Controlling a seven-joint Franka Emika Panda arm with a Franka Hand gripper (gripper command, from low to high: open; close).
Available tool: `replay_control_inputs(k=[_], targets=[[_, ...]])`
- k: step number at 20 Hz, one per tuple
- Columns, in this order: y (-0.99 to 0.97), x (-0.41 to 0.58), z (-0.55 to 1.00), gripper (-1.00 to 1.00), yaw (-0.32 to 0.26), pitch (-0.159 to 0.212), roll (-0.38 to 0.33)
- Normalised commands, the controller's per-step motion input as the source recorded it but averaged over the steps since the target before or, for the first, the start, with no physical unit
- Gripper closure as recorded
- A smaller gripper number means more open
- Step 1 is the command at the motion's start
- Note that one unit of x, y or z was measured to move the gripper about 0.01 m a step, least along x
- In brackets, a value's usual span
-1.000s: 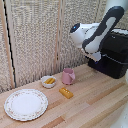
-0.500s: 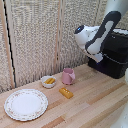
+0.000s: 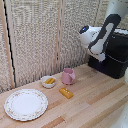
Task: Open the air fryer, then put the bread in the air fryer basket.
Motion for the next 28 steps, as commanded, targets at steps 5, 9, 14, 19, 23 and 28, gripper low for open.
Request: replay_control_inputs(k=[5, 9, 14, 19, 23, 28], targets=[[-0.43, -0.182, 0.08, -1.00, 0.100, 0.179, -0.120], [-0.45, -0.034, 0.01, -1.00, 0.147, 0.118, -0.120], [-0.31, 0.021, 0.03, 1.00, 0.227, 0.018, -0.104], [-0.02, 0.025, 0.01, 1.00, 0.033, 0.020, -0.003], [0.01, 0.018, -0.01, 1.00, 0.000, 0.002, 0.000], [0.00, 0.043, 0.00, 1.00, -0.033, 0.047, 0.019]])
